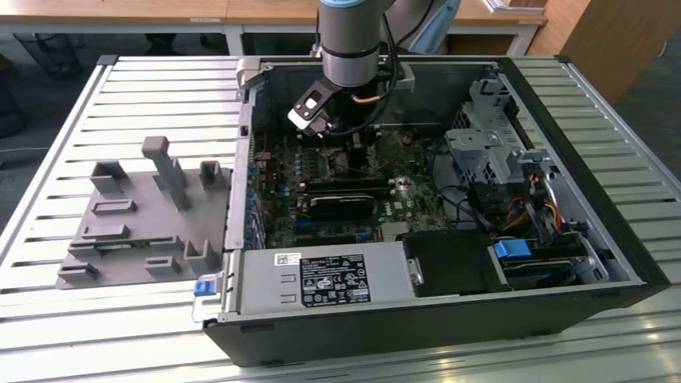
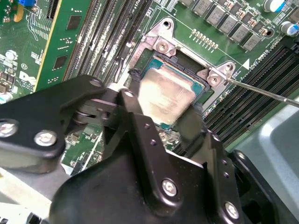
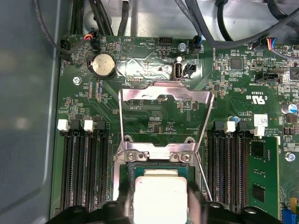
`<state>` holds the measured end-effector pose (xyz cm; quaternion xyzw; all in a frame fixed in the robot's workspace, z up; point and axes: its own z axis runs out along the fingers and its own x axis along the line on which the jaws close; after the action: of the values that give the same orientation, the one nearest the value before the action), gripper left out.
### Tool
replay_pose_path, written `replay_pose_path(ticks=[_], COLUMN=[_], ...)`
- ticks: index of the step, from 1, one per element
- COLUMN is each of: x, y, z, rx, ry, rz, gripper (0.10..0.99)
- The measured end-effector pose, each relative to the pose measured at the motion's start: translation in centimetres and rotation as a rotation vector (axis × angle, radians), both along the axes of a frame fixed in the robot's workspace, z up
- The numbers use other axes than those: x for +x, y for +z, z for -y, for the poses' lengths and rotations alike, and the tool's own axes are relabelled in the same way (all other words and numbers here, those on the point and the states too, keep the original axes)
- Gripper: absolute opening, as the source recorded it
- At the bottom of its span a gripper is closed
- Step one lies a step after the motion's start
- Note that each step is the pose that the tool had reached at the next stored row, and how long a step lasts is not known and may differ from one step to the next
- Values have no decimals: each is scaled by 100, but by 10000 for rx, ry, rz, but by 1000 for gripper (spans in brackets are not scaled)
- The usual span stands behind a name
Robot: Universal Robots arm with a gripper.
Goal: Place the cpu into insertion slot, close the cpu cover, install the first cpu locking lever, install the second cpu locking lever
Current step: 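Place the cpu into insertion slot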
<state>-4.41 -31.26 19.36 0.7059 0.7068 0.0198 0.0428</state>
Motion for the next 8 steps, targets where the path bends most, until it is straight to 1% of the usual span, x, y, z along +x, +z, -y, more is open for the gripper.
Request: replay_pose_path(ticks=[1, 8], x=[0, 1], y=[-1, -3], z=[-1, -21], rx=[2, 24], ry=[0, 0], rz=[1, 0], gripper=[612, 612])
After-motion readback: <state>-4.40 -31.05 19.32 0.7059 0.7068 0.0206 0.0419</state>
